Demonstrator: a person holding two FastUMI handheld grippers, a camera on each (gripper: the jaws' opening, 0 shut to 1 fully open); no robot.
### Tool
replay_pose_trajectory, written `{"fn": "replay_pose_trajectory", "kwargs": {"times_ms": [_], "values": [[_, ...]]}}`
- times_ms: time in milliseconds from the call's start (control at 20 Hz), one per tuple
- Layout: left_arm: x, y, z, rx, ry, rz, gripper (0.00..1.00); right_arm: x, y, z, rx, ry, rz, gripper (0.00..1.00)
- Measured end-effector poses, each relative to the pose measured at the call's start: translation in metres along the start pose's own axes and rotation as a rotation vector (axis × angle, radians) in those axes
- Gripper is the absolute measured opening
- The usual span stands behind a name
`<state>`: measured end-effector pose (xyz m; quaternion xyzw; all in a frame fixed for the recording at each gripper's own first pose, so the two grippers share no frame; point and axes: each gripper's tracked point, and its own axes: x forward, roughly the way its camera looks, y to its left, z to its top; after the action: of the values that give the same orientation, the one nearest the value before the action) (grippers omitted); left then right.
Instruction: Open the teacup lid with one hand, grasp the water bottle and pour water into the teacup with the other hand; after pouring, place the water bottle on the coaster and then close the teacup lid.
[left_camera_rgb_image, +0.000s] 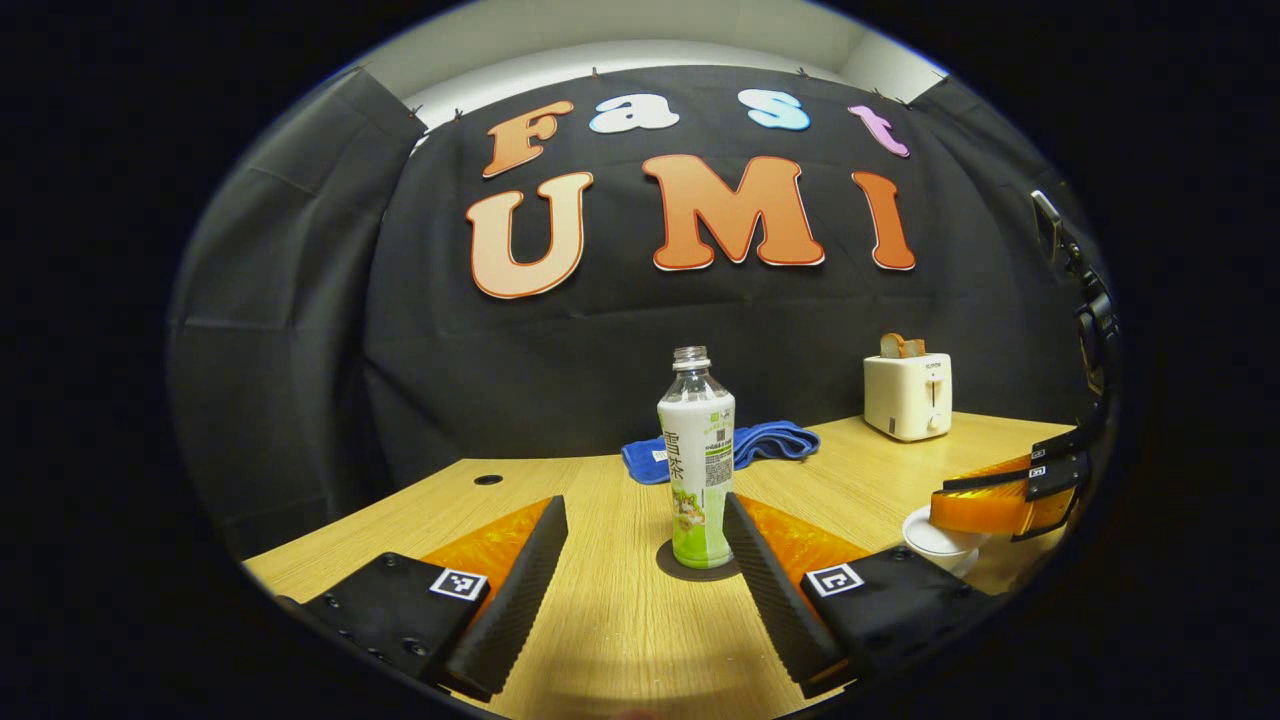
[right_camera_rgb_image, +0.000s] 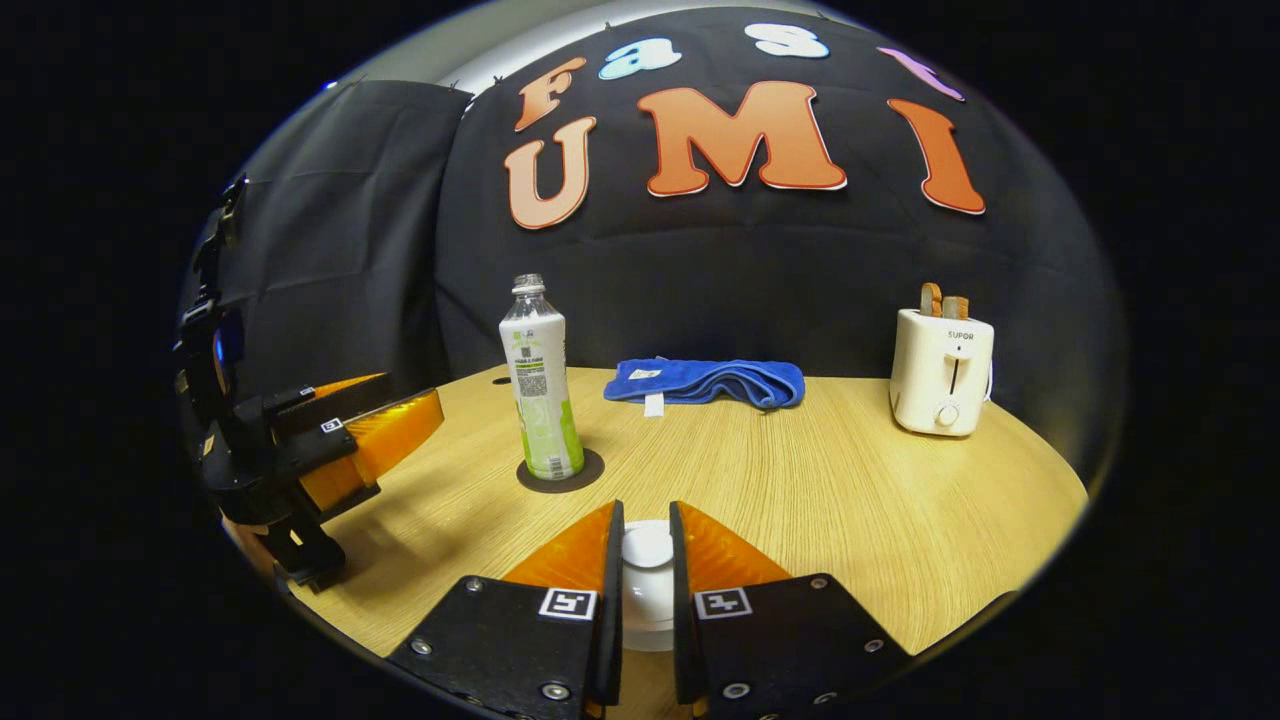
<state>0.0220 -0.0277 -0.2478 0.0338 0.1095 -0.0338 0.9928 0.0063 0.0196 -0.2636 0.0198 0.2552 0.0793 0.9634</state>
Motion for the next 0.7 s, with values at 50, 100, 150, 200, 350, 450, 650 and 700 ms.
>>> {"fn": "replay_pose_trajectory", "kwargs": {"times_ms": [50,100,150,200,350,450,650,700], "values": [[-0.001,0.002,0.002,0.004,-0.005,0.004,1.00,0.000,-0.001,0.001,-0.001,0.000,-0.005,0.23],[0.000,0.004,0.005,0.009,-0.012,0.010,1.00,0.001,-0.002,0.001,-0.004,-0.001,-0.013,0.25],[-0.002,0.006,0.009,0.017,-0.022,0.016,0.99,-0.001,-0.003,0.003,-0.007,-0.005,-0.020,0.27],[-0.002,0.009,0.014,0.019,-0.033,0.021,1.00,-0.001,-0.004,0.004,-0.012,-0.011,-0.029,0.28],[-0.008,0.008,0.034,-0.059,-0.058,-0.005,1.00,-0.008,-0.006,0.022,-0.031,-0.066,-0.051,0.37],[-0.012,0.014,0.040,-0.101,-0.028,-0.003,0.95,-0.015,-0.009,0.043,-0.038,-0.126,-0.071,0.37],[-0.025,0.026,0.062,-0.147,-0.021,0.005,1.00,-0.030,-0.009,0.080,-0.018,-0.223,-0.099,0.49],[-0.028,0.030,0.068,-0.153,-0.026,0.009,1.00,-0.034,-0.008,0.087,-0.018,-0.239,-0.098,0.49]]}}
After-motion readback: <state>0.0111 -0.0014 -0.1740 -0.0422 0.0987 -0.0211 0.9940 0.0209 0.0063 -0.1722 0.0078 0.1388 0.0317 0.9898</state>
